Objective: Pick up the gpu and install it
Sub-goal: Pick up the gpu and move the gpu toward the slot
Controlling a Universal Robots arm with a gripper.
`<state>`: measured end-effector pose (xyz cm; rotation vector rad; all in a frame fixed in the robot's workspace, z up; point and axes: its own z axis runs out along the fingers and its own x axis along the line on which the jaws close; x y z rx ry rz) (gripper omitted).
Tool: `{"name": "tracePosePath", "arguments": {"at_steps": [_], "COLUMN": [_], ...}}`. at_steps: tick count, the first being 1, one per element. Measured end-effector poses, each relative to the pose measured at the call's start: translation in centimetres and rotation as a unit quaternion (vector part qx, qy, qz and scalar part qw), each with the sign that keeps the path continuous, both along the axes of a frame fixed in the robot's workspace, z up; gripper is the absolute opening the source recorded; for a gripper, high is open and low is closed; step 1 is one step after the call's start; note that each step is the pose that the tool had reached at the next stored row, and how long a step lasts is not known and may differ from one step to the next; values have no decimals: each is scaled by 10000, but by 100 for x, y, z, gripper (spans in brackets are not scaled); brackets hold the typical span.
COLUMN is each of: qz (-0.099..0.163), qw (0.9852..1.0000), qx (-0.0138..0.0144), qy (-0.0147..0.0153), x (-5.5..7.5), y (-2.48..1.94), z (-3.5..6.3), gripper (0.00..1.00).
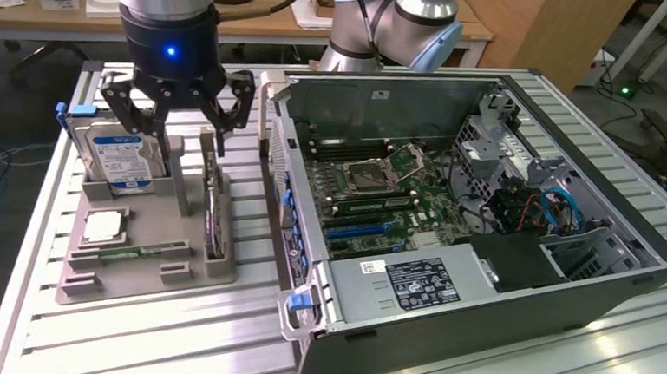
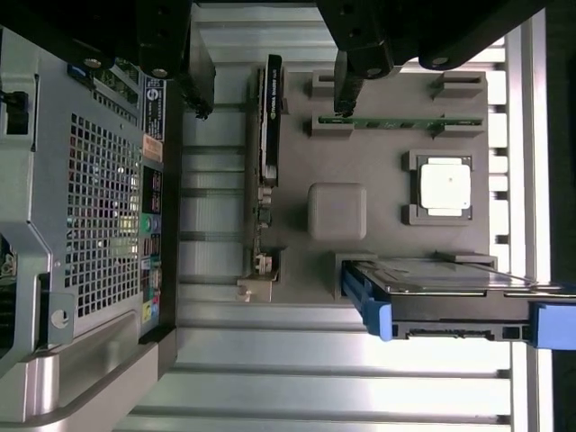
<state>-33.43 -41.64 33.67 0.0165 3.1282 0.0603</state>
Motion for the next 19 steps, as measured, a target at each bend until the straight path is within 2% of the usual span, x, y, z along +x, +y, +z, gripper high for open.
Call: {"name": "tracePosePath", "arguments": {"at_steps": [19], "qz": [1], "qw": [10000], "qx": [0], "qy": [0], "x": [14], "y": [-4], "z": [-59], "gripper": [65]}}
